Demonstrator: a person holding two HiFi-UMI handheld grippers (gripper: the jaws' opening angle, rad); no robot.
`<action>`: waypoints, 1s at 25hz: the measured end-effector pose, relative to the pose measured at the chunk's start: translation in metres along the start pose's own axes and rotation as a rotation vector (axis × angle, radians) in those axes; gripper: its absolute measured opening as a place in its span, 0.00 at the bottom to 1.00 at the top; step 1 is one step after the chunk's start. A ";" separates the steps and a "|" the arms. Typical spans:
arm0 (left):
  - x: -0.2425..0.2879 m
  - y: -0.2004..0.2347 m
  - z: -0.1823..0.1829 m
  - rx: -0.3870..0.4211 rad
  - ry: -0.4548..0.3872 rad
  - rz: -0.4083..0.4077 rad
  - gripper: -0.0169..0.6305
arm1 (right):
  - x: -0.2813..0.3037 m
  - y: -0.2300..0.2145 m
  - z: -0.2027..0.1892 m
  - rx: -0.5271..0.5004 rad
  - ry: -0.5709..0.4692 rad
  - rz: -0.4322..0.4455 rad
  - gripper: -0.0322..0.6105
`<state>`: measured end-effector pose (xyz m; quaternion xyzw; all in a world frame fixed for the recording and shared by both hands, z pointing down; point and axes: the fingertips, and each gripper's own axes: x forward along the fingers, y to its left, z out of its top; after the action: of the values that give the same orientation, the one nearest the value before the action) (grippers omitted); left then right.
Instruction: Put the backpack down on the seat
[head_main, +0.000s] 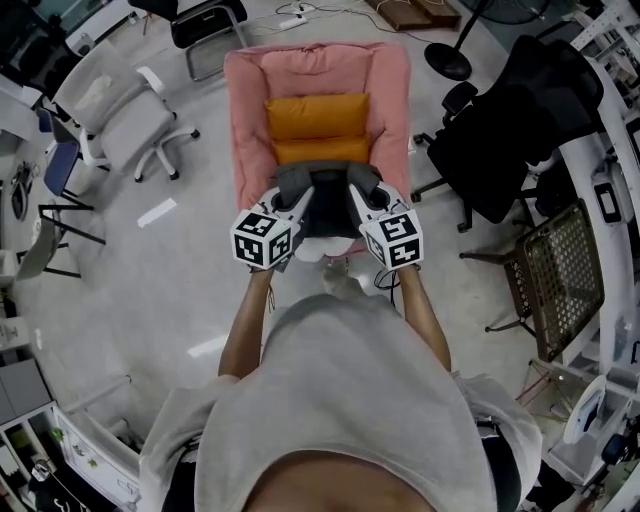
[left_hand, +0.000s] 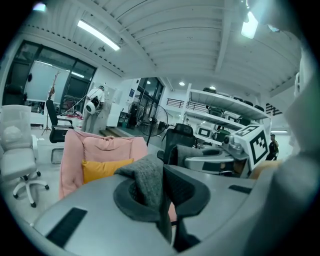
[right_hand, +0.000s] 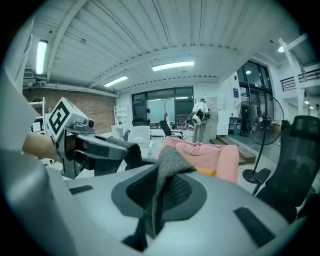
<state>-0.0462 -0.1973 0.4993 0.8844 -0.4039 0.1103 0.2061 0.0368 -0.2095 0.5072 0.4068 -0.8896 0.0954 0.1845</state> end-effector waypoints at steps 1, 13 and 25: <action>0.007 0.004 0.002 -0.004 0.004 0.006 0.08 | 0.005 -0.007 0.000 0.003 0.003 0.006 0.09; 0.066 0.054 0.012 -0.067 0.045 0.085 0.08 | 0.064 -0.055 0.001 0.036 0.044 0.094 0.09; 0.083 0.081 0.018 -0.084 0.065 0.081 0.08 | 0.094 -0.065 0.004 0.048 0.073 0.106 0.09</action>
<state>-0.0530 -0.3088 0.5354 0.8540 -0.4365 0.1303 0.2514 0.0288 -0.3178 0.5429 0.3597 -0.9000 0.1409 0.2017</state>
